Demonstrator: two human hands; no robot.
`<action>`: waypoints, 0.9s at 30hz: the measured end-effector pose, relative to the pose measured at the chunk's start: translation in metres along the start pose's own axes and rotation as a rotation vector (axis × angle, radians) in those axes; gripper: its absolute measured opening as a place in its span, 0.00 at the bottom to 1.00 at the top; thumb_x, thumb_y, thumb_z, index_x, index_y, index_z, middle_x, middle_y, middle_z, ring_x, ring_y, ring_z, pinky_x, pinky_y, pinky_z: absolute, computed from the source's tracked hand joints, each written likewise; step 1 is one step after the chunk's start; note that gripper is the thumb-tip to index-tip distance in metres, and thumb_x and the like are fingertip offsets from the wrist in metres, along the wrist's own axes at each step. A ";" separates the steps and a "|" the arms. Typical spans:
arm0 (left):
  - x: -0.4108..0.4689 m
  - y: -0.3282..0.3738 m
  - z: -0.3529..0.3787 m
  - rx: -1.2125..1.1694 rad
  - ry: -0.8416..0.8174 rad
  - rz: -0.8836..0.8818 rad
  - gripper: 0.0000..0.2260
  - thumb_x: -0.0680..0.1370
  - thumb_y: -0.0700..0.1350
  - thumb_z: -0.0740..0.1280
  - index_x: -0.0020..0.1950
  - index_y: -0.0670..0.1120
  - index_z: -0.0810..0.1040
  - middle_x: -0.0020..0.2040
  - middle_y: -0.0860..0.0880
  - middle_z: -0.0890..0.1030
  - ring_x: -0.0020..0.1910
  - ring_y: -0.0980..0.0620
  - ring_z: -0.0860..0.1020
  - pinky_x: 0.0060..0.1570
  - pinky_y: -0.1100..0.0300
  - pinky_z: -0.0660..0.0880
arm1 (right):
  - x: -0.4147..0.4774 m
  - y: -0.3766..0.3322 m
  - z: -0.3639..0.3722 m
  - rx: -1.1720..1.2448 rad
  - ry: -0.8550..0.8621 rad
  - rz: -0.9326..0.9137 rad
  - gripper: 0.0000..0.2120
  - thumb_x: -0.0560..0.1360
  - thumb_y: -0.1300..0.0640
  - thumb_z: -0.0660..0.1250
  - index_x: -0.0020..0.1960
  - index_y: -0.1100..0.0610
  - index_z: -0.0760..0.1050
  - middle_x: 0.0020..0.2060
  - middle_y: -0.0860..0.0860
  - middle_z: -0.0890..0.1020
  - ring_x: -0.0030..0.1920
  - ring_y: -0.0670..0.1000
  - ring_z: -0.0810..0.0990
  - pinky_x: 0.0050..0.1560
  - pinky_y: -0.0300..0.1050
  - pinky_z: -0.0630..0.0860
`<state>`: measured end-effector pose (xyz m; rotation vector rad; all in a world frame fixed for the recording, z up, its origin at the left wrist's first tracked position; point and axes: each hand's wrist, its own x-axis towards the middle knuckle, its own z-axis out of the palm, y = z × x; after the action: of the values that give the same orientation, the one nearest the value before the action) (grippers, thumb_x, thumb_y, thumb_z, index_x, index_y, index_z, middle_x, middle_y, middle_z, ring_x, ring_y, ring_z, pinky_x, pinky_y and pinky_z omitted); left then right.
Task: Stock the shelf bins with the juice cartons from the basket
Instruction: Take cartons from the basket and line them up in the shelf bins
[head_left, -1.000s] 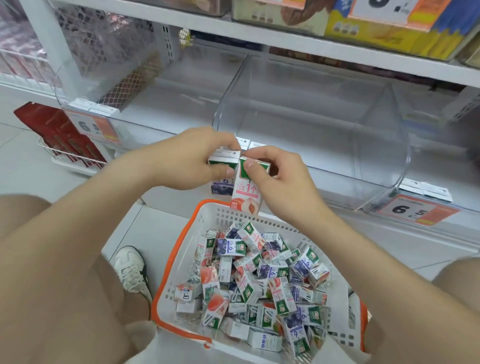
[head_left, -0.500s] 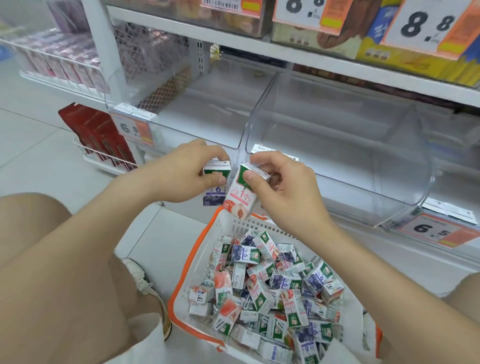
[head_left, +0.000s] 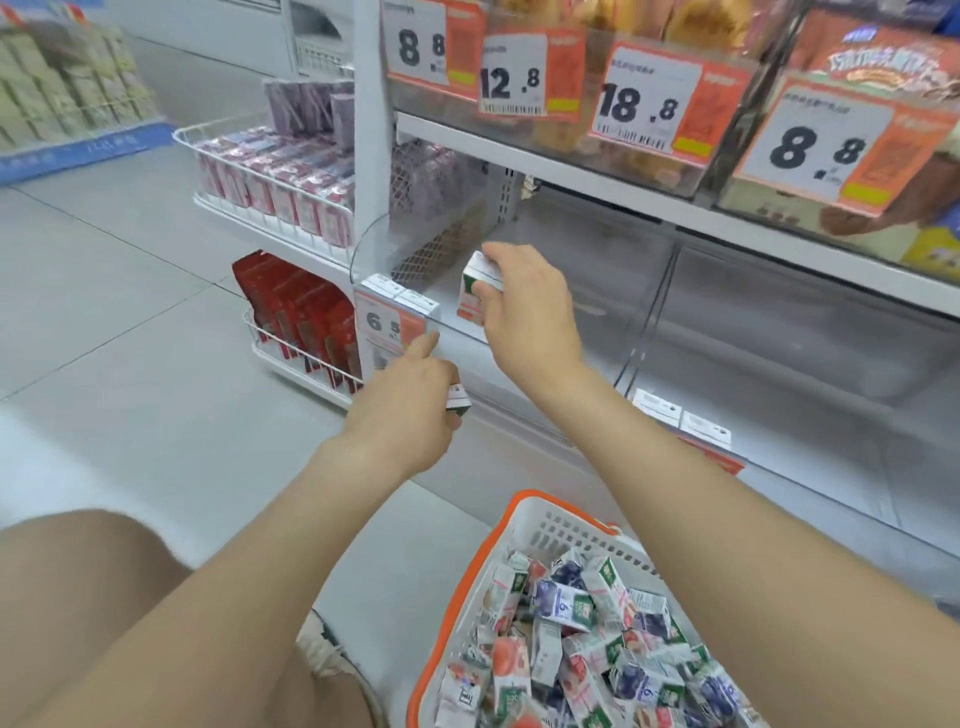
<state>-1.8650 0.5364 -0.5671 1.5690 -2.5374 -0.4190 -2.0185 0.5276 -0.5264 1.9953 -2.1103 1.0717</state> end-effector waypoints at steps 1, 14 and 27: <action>0.001 -0.002 0.001 -0.005 -0.011 0.005 0.17 0.78 0.46 0.74 0.66 0.48 0.80 0.85 0.48 0.57 0.70 0.33 0.75 0.63 0.40 0.77 | 0.008 0.000 0.007 -0.021 -0.048 0.044 0.13 0.80 0.62 0.69 0.64 0.61 0.79 0.58 0.57 0.83 0.60 0.61 0.79 0.56 0.54 0.75; -0.003 0.006 0.007 -0.201 -0.079 0.054 0.11 0.79 0.45 0.71 0.61 0.52 0.82 0.55 0.46 0.84 0.53 0.41 0.82 0.42 0.56 0.75 | 0.013 0.016 -0.001 -0.001 -0.451 0.133 0.19 0.81 0.64 0.57 0.66 0.63 0.79 0.61 0.60 0.84 0.65 0.61 0.78 0.66 0.52 0.75; -0.023 0.131 0.001 -1.100 -0.300 0.042 0.16 0.77 0.49 0.77 0.62 0.46 0.81 0.50 0.44 0.88 0.44 0.49 0.86 0.45 0.55 0.82 | -0.152 0.098 -0.152 0.234 -0.294 0.071 0.22 0.82 0.58 0.67 0.74 0.43 0.72 0.50 0.47 0.84 0.46 0.50 0.84 0.51 0.51 0.80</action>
<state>-1.9672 0.6124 -0.5274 1.0230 -1.8214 -1.7454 -2.1431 0.7281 -0.5273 2.3289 -2.3044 1.1472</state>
